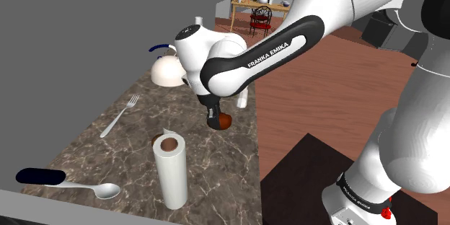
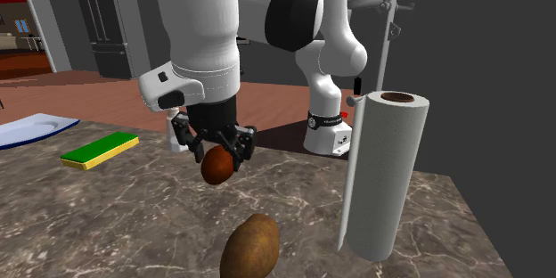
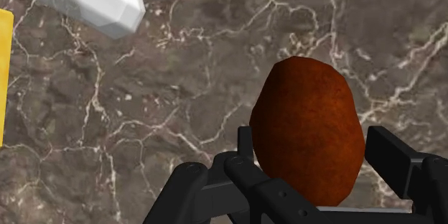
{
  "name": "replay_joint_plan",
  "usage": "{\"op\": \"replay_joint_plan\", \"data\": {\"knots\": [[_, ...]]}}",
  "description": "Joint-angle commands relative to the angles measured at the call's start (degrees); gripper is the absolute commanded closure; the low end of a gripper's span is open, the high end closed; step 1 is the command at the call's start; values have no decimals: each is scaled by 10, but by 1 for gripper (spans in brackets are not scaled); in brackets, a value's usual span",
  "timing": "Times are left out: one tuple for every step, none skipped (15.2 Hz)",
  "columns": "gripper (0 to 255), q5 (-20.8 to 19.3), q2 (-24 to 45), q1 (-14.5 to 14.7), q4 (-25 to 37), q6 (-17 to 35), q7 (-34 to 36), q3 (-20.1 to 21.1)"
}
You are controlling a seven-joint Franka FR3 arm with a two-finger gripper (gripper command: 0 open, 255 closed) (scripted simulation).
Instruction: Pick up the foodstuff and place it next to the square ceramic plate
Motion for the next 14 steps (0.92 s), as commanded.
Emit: {"op": "replay_joint_plan", "data": {"knots": [[255,0,0,0,0,0,0,0],[255,0,0,0,0,0,0,0],[255,0,0,0,0,0,0,0],[255,0,0,0,0,0,0,0],[255,0,0,0,0,0,0,0],[255,0,0,0,0,0,0,0],[255,2,-4,0,3,-6,-3,0],[255,4,-8,0,6,-13,-5,1],[255,6,-12,0,9,-20,-8,1],[255,8,-16,-1,12,-26,-10,1],[255,10,-20,-1,16,-33,-13,2],[255,12,-24,-1,19,-40,-15,2],[255,14,-28,-1,23,-46,-17,2],[255,16,-31,-1,26,-53,-20,2]]}}
